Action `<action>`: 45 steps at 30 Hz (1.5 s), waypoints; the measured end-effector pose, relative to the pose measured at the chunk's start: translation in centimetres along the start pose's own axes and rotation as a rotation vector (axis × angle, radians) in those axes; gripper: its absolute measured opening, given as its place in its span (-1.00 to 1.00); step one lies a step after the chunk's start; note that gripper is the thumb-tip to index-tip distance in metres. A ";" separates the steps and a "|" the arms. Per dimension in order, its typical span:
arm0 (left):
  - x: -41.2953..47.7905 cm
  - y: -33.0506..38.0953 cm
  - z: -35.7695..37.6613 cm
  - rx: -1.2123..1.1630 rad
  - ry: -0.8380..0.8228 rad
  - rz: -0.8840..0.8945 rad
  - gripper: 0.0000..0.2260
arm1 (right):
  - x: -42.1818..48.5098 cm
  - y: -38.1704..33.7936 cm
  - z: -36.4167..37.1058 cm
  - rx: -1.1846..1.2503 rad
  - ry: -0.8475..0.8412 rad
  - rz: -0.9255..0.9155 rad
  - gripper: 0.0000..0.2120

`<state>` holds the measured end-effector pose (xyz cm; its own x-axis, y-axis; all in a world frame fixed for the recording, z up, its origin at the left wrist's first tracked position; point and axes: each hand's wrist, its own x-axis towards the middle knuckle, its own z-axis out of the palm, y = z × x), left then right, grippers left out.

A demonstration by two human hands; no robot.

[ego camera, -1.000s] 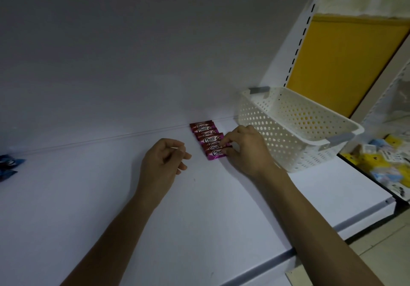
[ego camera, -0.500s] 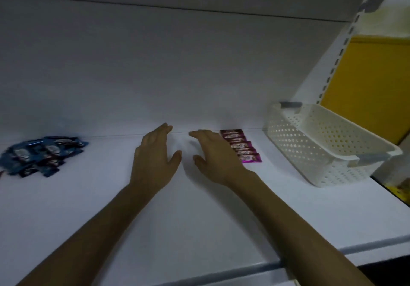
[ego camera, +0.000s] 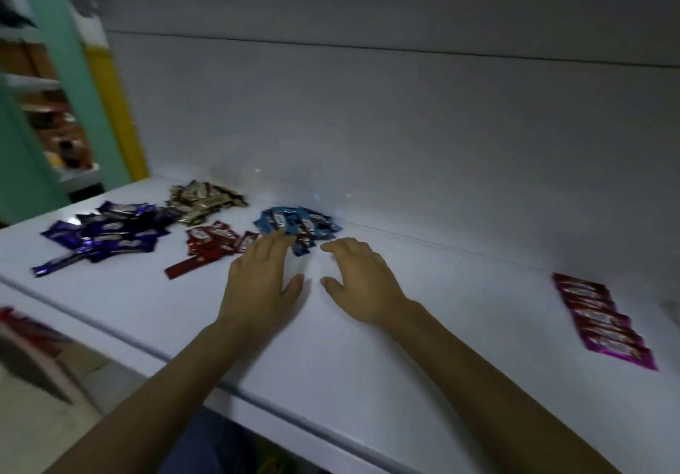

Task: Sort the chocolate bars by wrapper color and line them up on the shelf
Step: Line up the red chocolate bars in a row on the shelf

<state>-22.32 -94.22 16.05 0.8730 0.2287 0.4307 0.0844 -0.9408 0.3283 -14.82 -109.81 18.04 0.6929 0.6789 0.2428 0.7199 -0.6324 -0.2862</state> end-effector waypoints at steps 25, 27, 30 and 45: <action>6.0 -13.7 -2.0 0.187 -0.369 -0.032 -0.06 | 9.2 -8.5 8.2 0.381 0.055 0.042 -0.63; 5.4 -14.2 -1.5 0.149 -0.301 -0.003 -0.14 | 9.2 -8.5 8.3 0.437 0.043 0.013 -0.68; 4.9 -14.7 -1.3 0.010 -0.182 0.010 -0.33 | 9.0 -8.6 8.1 0.485 0.039 -0.057 -0.71; 4.0 -14.0 -2.5 -0.159 0.006 -0.002 -0.88 | 8.5 -8.3 8.1 0.632 0.101 0.015 -0.75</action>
<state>-21.17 -79.55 15.30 0.8700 0.2322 0.4350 0.0084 -0.8891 0.4577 -15.20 -95.77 15.00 0.7254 0.6137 0.3118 0.5683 -0.2784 -0.7743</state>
